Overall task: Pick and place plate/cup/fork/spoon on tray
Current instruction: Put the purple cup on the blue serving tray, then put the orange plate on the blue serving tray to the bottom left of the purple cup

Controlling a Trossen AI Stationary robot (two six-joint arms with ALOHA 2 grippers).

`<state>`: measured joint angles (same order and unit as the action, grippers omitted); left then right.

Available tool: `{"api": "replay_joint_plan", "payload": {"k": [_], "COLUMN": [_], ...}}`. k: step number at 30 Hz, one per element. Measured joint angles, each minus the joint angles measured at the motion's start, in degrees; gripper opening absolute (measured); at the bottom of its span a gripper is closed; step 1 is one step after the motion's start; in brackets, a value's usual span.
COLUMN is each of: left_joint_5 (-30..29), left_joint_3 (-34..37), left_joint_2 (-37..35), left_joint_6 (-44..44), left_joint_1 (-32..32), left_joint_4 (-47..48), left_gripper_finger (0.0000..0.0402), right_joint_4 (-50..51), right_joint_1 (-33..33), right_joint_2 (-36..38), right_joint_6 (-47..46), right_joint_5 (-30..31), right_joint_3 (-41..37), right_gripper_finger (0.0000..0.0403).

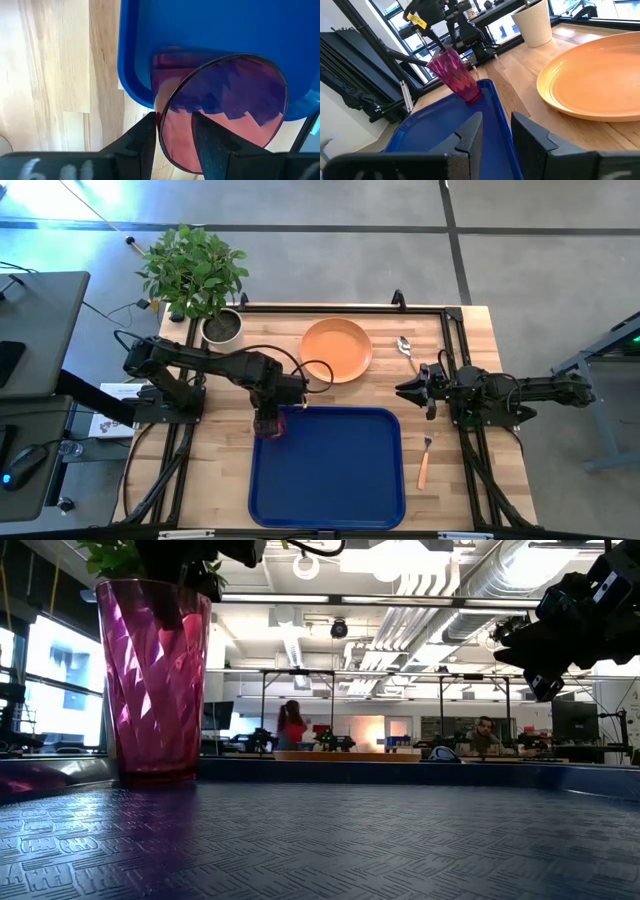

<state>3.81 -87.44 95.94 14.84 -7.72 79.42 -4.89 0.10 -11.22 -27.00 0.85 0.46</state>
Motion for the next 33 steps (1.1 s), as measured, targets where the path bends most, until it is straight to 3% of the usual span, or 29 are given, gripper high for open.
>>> {"api": "replay_joint_plan", "payload": {"k": [16, 33], "left_joint_5": [0.0, -0.1], "left_joint_3": [-0.2, -7.2], "left_joint_2": [-0.3, -0.2], "left_joint_6": [-1.0, -3.0], "left_joint_1": [2.6, 5.5], "left_joint_4": [0.7, 5.7], "left_gripper_finger": [0.0115, 0.0115], "right_joint_4": [0.0, 0.0], "right_joint_1": [0.0, 0.0], "right_joint_2": [0.0, 0.0], "right_joint_6": [0.0, 0.0], "right_joint_5": [0.0, 0.0], "right_joint_3": [0.0, 0.0], "right_gripper_finger": [0.0094, 0.0094]}}
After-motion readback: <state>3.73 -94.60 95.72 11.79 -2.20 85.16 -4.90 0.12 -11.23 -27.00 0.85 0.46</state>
